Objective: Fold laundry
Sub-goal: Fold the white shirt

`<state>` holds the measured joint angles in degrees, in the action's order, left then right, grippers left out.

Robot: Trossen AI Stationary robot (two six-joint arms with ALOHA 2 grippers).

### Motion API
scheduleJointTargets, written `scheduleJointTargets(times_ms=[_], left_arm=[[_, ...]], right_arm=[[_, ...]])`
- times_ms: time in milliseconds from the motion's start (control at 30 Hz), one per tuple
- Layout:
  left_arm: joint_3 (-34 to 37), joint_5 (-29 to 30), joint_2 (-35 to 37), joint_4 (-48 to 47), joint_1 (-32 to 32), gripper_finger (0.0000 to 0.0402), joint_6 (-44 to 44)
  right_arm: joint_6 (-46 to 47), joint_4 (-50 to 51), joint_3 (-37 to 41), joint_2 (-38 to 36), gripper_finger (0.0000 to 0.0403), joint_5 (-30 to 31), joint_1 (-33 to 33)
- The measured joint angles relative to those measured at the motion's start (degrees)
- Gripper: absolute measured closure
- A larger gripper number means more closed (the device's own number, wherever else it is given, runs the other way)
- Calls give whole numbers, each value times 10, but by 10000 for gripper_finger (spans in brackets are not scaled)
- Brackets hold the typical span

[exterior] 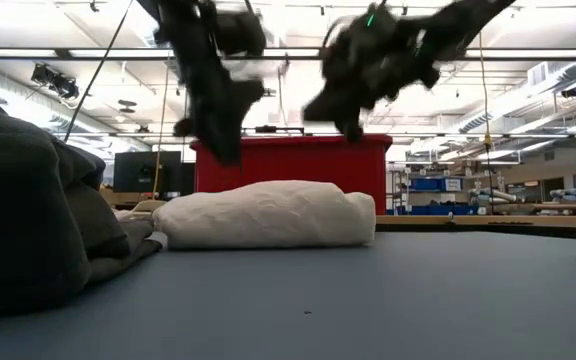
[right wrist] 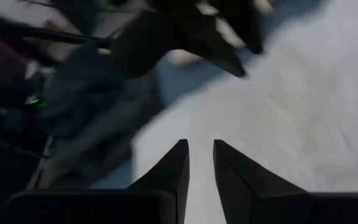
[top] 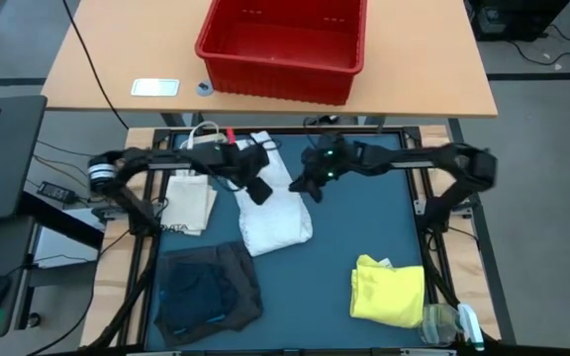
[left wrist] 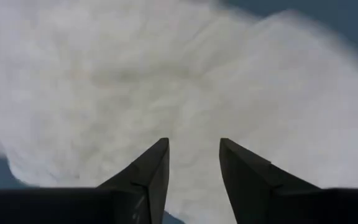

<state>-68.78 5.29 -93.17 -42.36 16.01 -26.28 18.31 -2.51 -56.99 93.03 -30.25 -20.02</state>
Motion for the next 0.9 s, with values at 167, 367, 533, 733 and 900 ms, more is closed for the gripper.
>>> scheduleJointTargets(times_ms=[167,367,533,733,900], left_arm=[[-14,-10,90,-6,-29,258,127],[24,-61,132,-9,-122,241,164],[56,-56,111,93,-237,181,159],[53,46,38,124,-319,101,62],[53,65,-34,122,-356,82,32]], right_arm=[[-169,76,0,-98,320,-13,56],[-336,140,0,-126,304,117,141],[-317,152,0,-126,273,169,182],[-307,175,14,-118,227,163,243],[-326,171,25,-81,170,220,293]])
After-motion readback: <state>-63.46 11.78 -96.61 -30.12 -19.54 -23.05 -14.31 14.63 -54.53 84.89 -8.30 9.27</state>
